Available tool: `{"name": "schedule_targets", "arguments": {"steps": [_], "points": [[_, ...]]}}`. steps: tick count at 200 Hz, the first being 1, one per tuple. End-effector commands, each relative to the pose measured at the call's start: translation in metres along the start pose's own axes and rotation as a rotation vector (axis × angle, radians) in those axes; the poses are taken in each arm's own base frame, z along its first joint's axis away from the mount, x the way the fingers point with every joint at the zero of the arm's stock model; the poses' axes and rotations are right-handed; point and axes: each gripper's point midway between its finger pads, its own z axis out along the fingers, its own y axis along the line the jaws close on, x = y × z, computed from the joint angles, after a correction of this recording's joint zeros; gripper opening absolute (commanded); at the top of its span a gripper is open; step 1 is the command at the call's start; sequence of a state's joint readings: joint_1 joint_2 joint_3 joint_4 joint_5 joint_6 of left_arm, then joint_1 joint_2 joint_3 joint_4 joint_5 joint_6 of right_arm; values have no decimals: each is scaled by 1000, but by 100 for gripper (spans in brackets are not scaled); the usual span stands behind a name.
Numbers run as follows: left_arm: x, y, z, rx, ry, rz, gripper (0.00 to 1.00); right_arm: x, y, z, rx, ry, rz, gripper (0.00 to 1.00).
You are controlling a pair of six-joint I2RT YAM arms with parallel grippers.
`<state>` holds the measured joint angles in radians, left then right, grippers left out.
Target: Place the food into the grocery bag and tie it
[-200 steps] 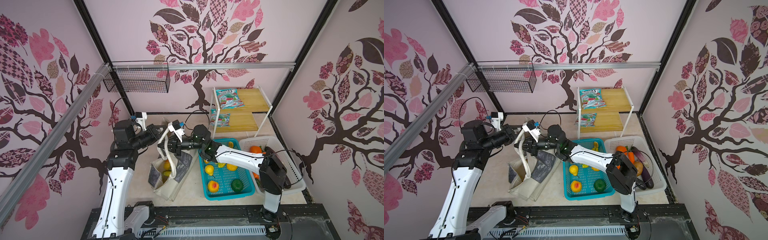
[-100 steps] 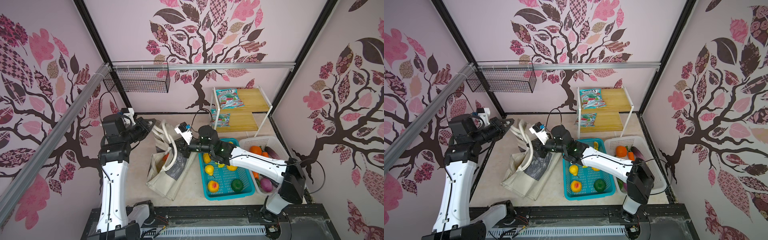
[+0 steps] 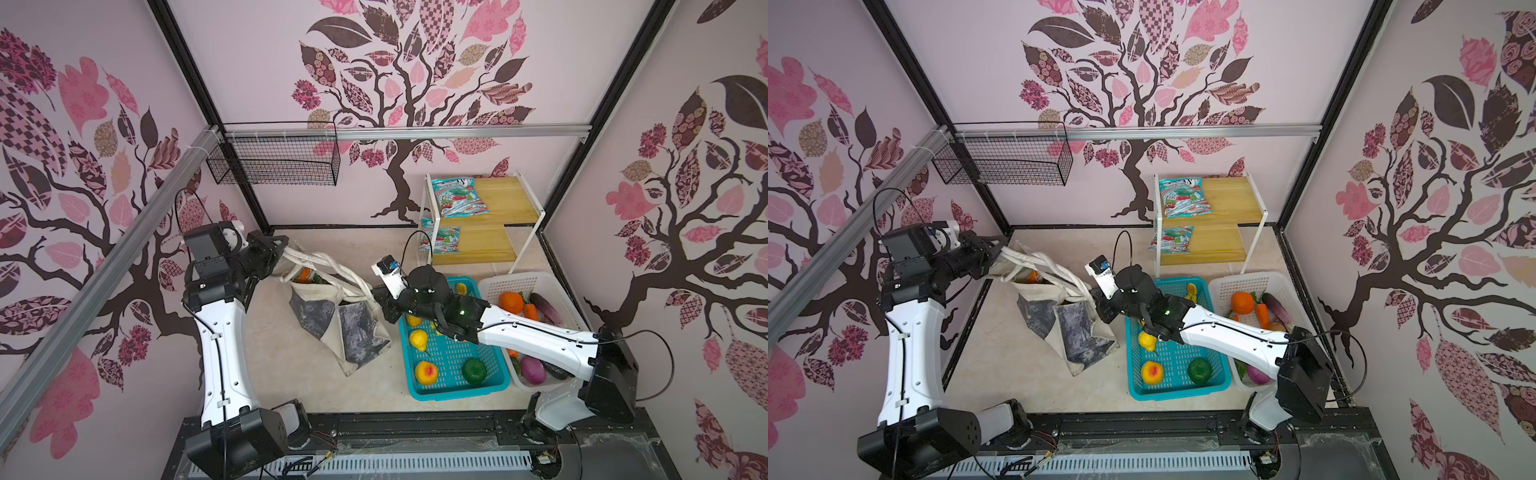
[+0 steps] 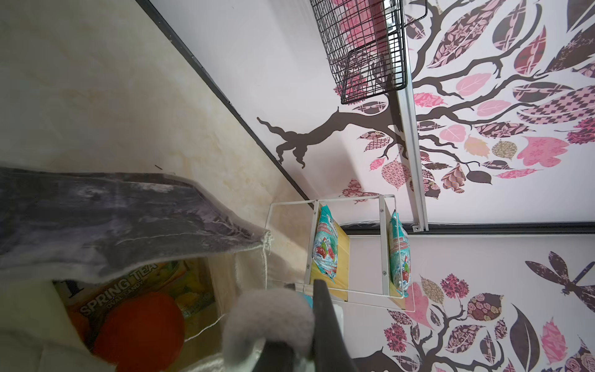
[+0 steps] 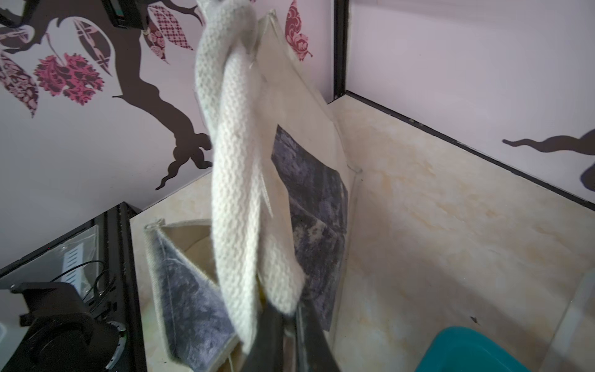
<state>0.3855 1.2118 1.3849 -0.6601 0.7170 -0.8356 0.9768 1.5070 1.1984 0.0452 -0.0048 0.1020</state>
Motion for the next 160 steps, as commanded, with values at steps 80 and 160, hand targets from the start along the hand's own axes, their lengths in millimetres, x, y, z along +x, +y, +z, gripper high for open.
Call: {"name": "schedule_targets", "arguments": {"steps": [80,160], "points": [[14,36,-11,-109,-132,247,0,40,-63,-2,160,193,133,0],[83,47,9,-148,58,379,0,13,-9,11,-110,100,-61,21]]}}
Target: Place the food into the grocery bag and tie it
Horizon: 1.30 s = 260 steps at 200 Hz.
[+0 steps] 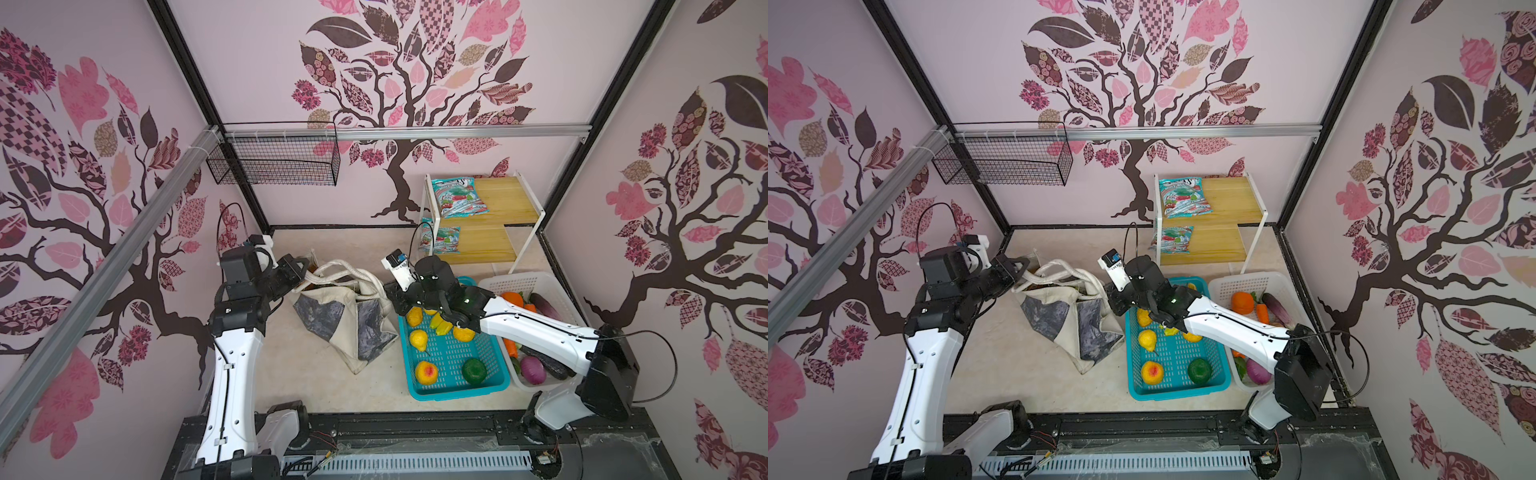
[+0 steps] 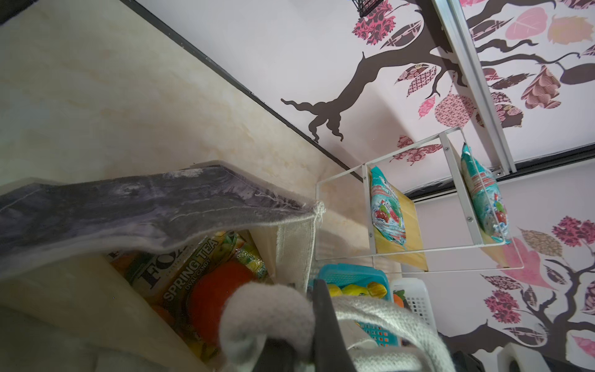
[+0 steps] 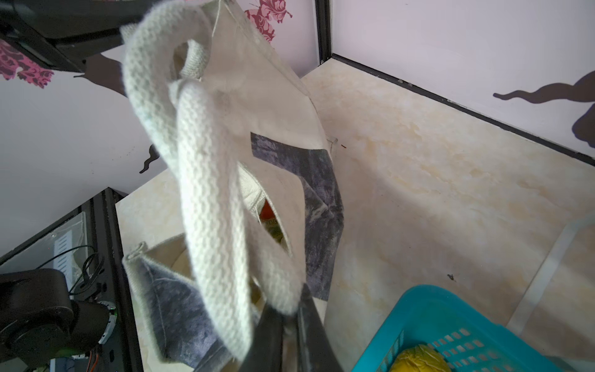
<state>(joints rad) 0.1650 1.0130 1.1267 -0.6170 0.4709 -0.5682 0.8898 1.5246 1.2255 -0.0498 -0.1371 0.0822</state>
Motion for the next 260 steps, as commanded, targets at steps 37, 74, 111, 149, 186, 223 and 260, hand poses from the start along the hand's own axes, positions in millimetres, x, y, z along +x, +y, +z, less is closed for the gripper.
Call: {"name": "schedule_targets", "arguments": {"steps": [37,74,111,149,186,223,260], "points": [[25,20,9,-54,78,34,0,-18,29,15,-172,-12,-138,45],[26,21,12,-48,91,35,0,-40,44,8,-308,-94,-150,55],[29,18,17,-19,115,19,0,-53,64,7,-437,-138,-197,55],[29,19,20,-15,120,3,0,-58,74,21,-517,-138,-154,54],[31,20,21,-18,129,3,0,-63,87,18,-606,-187,-138,47],[31,15,19,3,126,-8,0,-76,99,17,-638,-232,-136,38],[27,13,14,-12,109,-2,0,-58,93,33,-600,-158,-127,27]]}}
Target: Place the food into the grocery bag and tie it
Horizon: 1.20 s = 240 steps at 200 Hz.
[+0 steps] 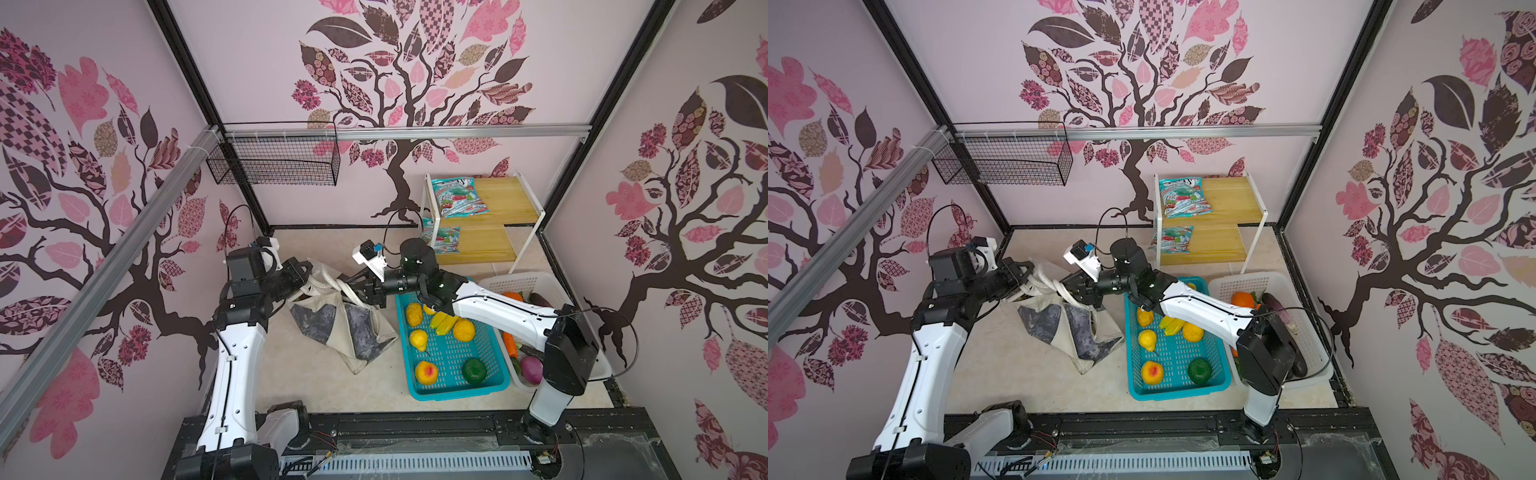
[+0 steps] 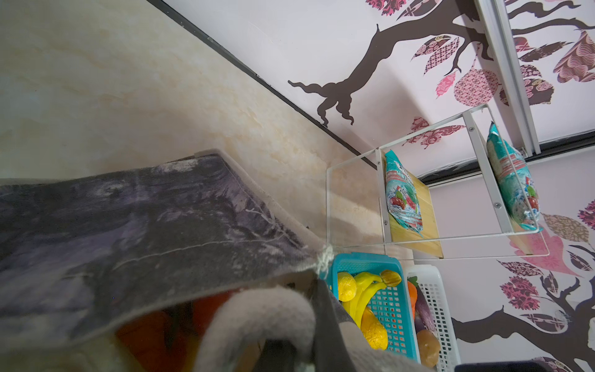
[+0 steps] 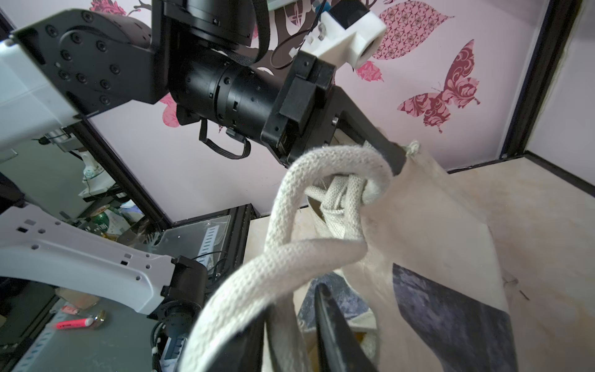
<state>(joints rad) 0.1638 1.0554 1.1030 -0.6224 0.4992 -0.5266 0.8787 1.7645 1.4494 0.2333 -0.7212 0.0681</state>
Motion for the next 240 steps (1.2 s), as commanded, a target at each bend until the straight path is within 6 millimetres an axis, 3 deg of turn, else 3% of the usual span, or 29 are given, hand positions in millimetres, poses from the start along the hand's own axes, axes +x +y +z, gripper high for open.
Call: {"name": "schedule_targets", "arguments": {"steps": [1,34,47,72,95,168,209,240], "points": [[13,1,-1,-2,41,-11,0,4,-2,7,-3,13,1,27],[17,1,3,24,52,-37,0,-4,8,9,-47,1,20,35],[18,2,4,23,56,-42,0,-3,14,14,-64,14,8,28],[17,2,4,20,52,-48,0,1,10,18,-57,29,12,2],[10,5,-2,-20,29,-61,0,5,1,9,22,39,17,0],[-81,34,-58,-88,-213,-191,0,50,-66,-84,563,217,94,0],[-96,31,-69,-94,-258,-199,0,78,-94,-119,798,323,140,0],[-96,30,-78,-118,-281,-179,0,93,-117,-153,967,282,234,0]]}}
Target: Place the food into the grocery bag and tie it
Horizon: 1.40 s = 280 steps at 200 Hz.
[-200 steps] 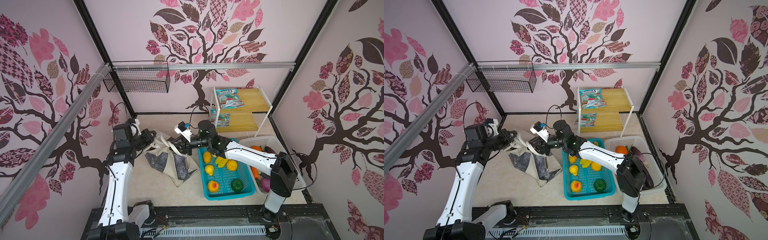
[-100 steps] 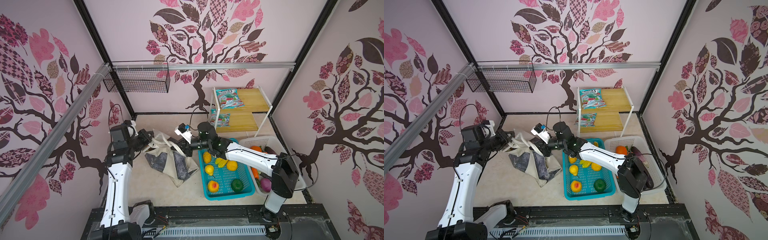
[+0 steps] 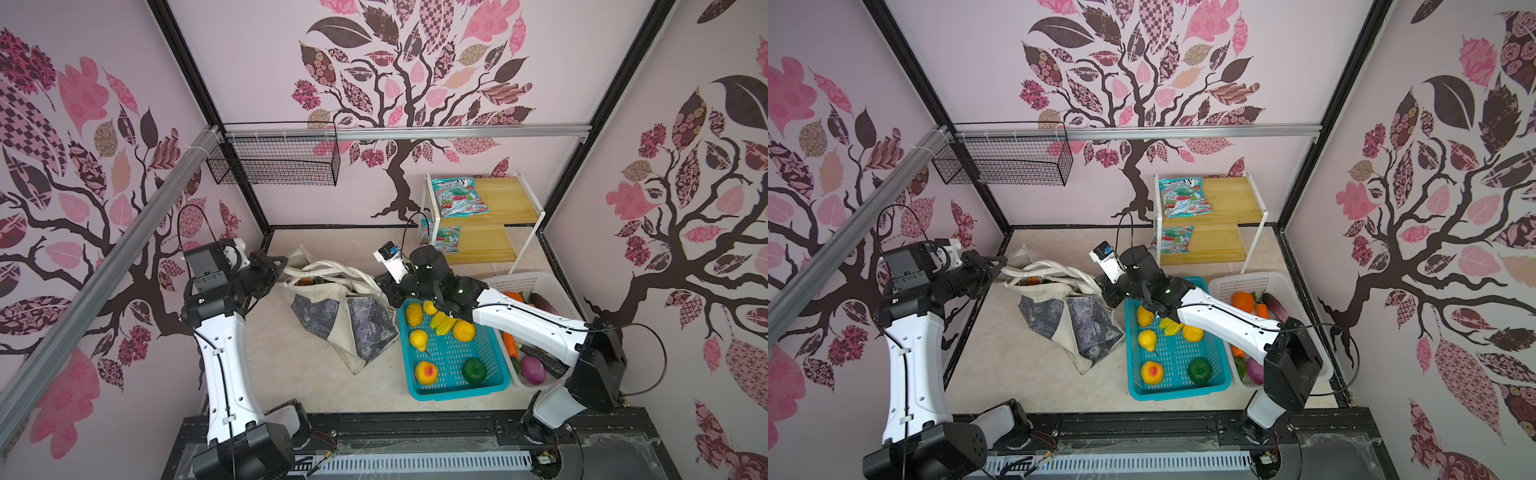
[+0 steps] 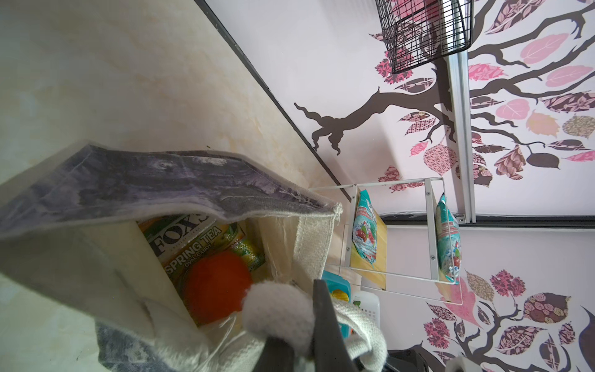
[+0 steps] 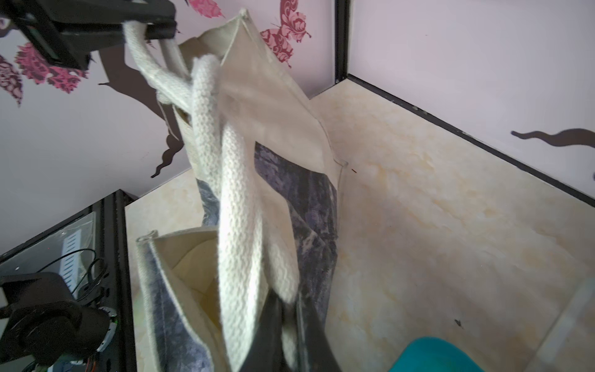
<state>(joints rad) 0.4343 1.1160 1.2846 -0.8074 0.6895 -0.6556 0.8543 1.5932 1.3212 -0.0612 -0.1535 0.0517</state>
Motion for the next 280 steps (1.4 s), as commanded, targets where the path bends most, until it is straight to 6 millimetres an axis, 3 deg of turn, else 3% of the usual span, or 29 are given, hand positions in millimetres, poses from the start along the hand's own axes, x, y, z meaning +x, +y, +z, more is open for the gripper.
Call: {"name": "schedule_targets", "arguments": {"steps": [1,40,74,106,138,154,184,204,237,280], "points": [[-52,-5,-31,-75,-249,111,0,52,-85,-29,357,143,124,0],[-51,3,-38,-101,-271,122,0,47,-118,-49,561,101,160,0],[-30,16,-32,-112,-236,143,0,30,-135,-67,689,73,137,0],[4,27,-12,-117,-151,182,0,3,-106,-47,586,35,63,0],[28,55,5,-161,-99,146,0,-20,-80,-27,571,13,-32,0],[29,66,6,-195,-108,142,0,-29,-70,-21,582,2,-80,0],[29,83,6,-267,-120,141,0,-35,-68,-21,594,-12,-83,0],[34,88,14,-252,-110,134,0,-54,-38,-21,434,-91,-69,0],[35,65,15,-154,-105,153,0,-84,14,-13,276,-128,-178,0],[42,40,13,-72,-67,184,0,-104,57,-7,186,-163,-315,0]]}}
